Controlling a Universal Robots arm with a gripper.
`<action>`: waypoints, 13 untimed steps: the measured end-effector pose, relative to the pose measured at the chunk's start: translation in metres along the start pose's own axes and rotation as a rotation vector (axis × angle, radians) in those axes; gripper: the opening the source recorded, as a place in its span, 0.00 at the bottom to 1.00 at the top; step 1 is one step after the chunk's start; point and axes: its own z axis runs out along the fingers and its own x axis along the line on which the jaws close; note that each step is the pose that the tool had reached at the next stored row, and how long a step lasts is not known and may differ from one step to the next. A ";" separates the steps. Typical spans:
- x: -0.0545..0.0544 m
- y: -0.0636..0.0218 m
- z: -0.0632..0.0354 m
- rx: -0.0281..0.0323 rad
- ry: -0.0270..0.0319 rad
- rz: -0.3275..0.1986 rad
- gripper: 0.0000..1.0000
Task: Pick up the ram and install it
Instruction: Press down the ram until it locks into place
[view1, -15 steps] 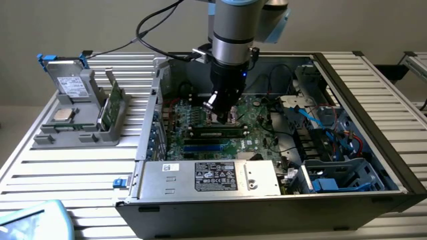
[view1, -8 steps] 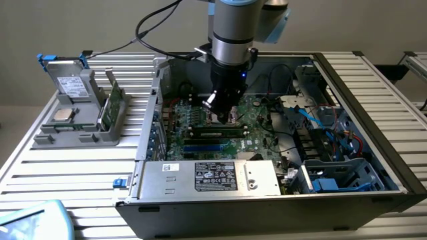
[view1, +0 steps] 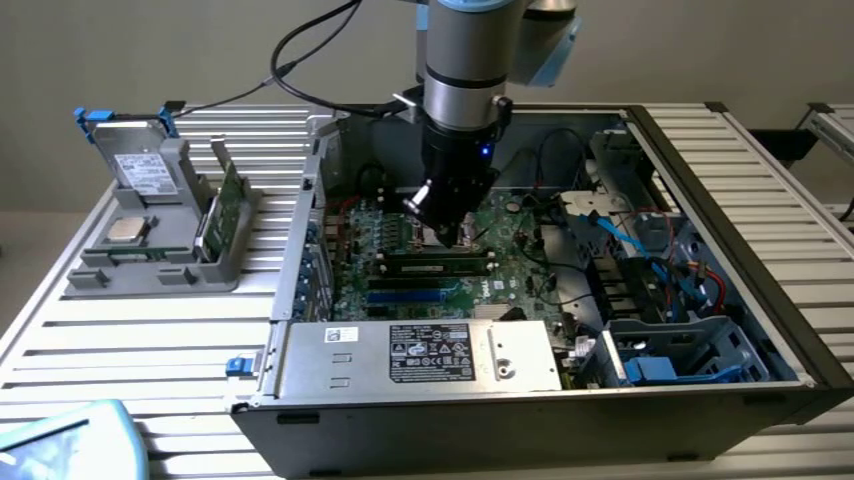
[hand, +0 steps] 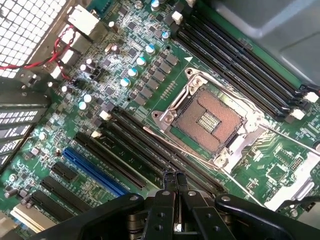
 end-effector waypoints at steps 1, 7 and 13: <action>0.000 0.0000 0.0000 0.0000 -0.0005 0.014 0.11; 0.000 0.0000 0.0000 0.0003 -0.0031 0.092 0.11; 0.000 0.0000 0.0000 0.0004 -0.0055 0.172 0.11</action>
